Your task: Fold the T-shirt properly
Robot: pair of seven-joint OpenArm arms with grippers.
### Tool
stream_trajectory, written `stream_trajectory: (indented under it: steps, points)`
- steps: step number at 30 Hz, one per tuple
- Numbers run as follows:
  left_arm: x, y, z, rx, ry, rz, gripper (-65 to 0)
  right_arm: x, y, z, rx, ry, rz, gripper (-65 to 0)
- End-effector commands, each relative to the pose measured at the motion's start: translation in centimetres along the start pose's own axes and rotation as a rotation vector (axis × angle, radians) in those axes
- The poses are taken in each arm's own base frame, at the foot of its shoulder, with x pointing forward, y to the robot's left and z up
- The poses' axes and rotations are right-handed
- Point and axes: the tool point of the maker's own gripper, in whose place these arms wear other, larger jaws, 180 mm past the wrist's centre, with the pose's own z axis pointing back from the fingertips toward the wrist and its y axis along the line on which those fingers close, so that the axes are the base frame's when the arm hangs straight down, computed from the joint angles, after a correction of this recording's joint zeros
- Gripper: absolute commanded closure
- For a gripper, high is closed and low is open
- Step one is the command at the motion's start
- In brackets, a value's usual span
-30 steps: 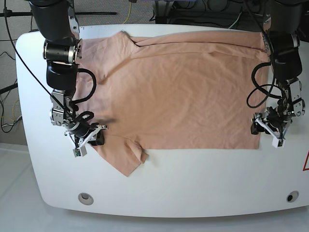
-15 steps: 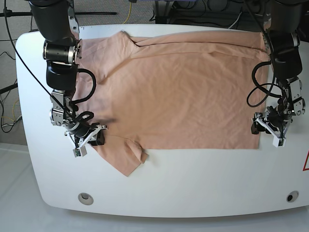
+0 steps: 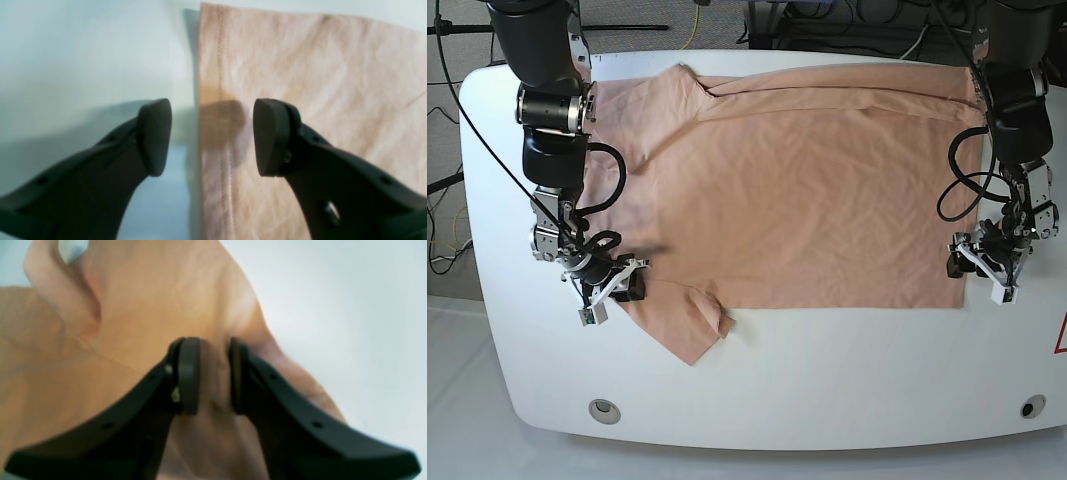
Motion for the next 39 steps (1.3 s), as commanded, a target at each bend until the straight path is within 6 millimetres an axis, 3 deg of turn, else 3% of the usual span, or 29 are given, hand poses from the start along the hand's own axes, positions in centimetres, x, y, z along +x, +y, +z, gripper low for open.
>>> stream_trajectory:
  steps: [1,6,10,20,22,28,39]
  points:
    - [2.0,0.8,0.6,0.013,-0.039,-0.016,-36.0,1.1,-0.4,0.1,-0.011,-0.004,0.014,-23.2]
    - [1.9,0.8,0.6,0.012,-0.039,-0.014,-36.1,1.1,-0.5,0.2,-0.012,-0.004,0.013,-29.1]
    - [2.2,0.9,0.6,0.016,-0.046,-0.014,-36.1,1.0,-0.5,0.2,-0.012,-0.003,0.014,-29.4]
    - [3.9,0.1,0.2,0.006,-0.072,-0.009,-36.4,0.4,-0.3,0.1,-0.007,0.015,0.015,-22.5]
    - [3.4,0.1,0.1,0.003,-0.069,-0.008,-36.4,0.5,-0.2,0.1,-0.006,0.017,0.026,-15.9]
    - [2.9,0.0,0.0,-0.002,-0.062,-0.001,-36.2,0.6,-0.2,0.1,-0.007,0.015,0.026,-10.6]
    - [3.2,0.1,0.2,-0.003,-0.069,-0.008,-36.6,0.9,-0.3,0.2,-0.006,0.012,0.025,-18.0]
